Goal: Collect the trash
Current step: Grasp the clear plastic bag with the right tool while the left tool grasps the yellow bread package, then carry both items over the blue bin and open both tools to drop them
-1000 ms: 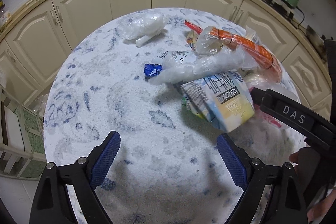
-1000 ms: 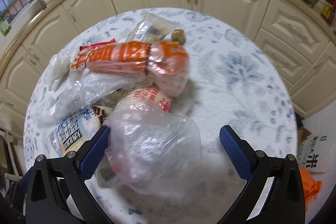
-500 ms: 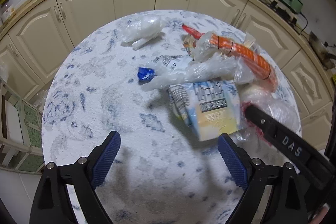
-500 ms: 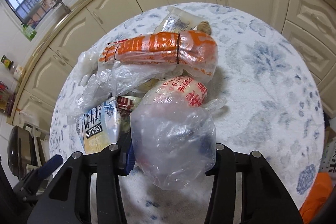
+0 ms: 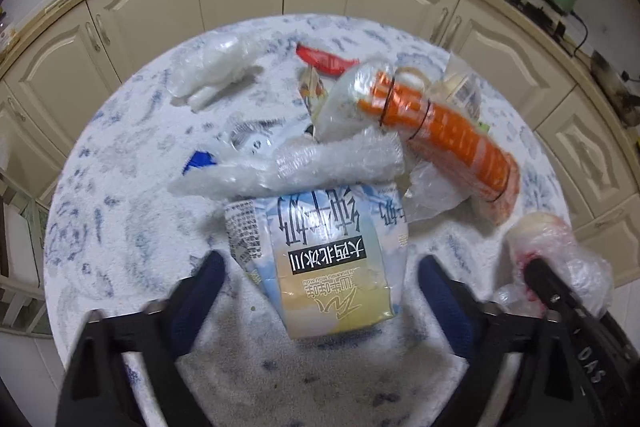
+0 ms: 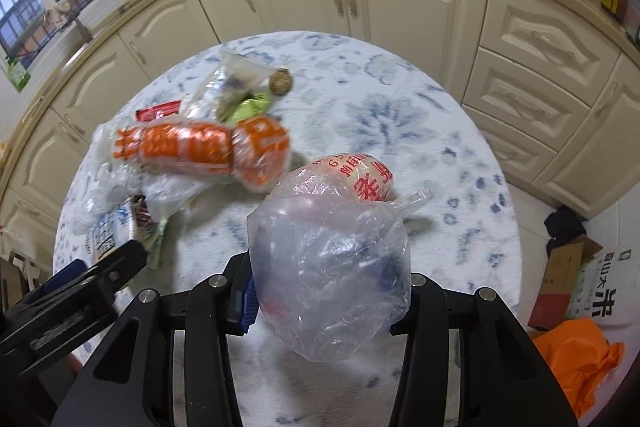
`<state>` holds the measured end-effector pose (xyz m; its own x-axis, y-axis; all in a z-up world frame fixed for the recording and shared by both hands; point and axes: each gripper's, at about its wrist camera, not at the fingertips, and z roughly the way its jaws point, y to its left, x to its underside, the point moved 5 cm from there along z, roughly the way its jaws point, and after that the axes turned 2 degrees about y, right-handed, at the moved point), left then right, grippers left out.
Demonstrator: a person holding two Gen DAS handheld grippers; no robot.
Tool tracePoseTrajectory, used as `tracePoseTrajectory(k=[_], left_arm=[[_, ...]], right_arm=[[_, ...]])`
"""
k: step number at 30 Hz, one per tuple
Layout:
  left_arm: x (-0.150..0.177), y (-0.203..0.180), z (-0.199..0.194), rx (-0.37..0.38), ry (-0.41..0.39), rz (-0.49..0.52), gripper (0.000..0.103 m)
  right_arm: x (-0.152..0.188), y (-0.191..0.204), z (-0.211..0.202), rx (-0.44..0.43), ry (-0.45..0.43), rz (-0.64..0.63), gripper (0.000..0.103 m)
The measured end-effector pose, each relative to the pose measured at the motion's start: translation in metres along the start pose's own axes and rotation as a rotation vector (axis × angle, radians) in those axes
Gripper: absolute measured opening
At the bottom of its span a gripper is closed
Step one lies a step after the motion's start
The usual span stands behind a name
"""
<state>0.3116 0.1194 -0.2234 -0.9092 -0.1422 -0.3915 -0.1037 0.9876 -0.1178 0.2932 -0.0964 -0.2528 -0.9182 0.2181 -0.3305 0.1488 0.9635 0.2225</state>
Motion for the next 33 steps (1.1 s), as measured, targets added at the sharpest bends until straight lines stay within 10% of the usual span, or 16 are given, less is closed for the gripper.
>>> tracePoseTrajectory(k=[10, 33], left_arm=[[0.007, 0.005, -0.022, 0.039, -0.071, 0.034, 0.058], [0.06, -0.028, -0.088, 0.085, -0.163, 0.177, 0.056]], right_arm=[[-0.001, 0.002, 0.001, 0.003, -0.002, -0.01, 0.046], [0.028, -0.017, -0.05, -0.008, -0.079, 0.018, 0.045]])
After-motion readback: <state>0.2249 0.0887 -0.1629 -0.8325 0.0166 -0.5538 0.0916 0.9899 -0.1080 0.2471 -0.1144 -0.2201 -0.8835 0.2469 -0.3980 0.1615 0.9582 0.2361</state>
